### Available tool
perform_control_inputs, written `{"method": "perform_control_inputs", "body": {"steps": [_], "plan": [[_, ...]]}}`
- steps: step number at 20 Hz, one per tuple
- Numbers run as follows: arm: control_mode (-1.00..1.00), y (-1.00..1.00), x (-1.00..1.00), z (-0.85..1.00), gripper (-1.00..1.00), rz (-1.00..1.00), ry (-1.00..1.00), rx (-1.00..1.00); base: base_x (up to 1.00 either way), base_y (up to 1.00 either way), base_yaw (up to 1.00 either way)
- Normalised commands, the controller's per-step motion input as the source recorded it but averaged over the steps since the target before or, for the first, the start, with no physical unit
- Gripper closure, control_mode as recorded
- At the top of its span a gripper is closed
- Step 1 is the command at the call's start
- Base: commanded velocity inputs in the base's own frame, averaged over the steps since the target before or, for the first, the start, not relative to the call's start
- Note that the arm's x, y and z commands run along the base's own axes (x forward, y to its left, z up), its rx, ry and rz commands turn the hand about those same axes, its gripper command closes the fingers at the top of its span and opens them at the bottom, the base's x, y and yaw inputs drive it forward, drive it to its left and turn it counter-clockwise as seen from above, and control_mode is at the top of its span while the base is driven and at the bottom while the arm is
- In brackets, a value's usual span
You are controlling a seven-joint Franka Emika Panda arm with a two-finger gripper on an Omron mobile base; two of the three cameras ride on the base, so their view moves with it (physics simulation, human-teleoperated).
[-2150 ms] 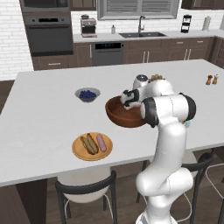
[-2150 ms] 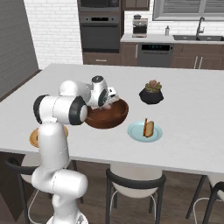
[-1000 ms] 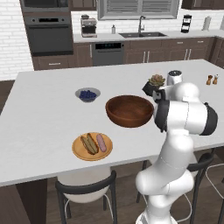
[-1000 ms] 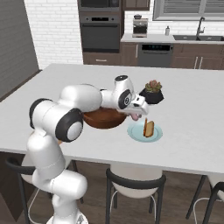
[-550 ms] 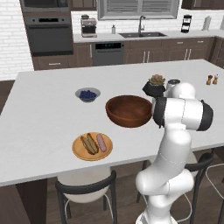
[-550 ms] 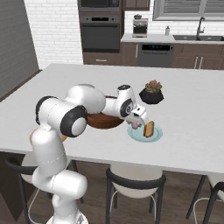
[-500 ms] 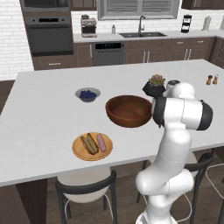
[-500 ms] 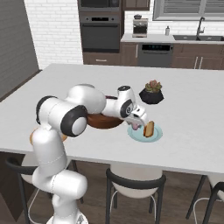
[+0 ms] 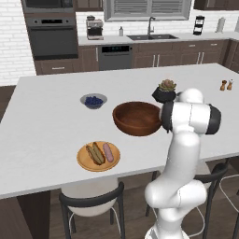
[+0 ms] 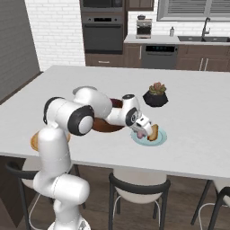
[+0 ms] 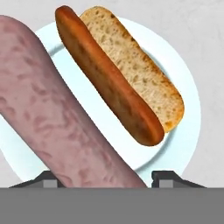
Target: Place one bun and one sausage from the bowl on each plate.
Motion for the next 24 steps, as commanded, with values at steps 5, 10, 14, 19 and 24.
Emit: {"method": "perform_control_inputs", "body": {"steps": [5, 10, 14, 19, 24], "plan": [[-1.00, 0.00, 0.28, 0.00, -1.00, -0.07, -0.04, 0.02, 0.00, 0.00, 0.00], [-1.00, 0.00, -0.01, 0.19, -1.00, -0.06, -0.10, 0.06, 0.00, 0.00, 0.00], [-1.00, 0.00, -0.40, 0.81, -1.00, -0.02, -0.33, 0.07, 0.00, 0.00, 0.00], [-1.00, 0.01, -0.90, 1.00, -1.00, 0.00, -0.48, 0.03, 0.00, 0.00, 0.00], [-1.00, 0.07, -0.98, 1.00, -1.00, 0.00, -0.56, 0.00, 0.00, 0.00, 0.00]]}}
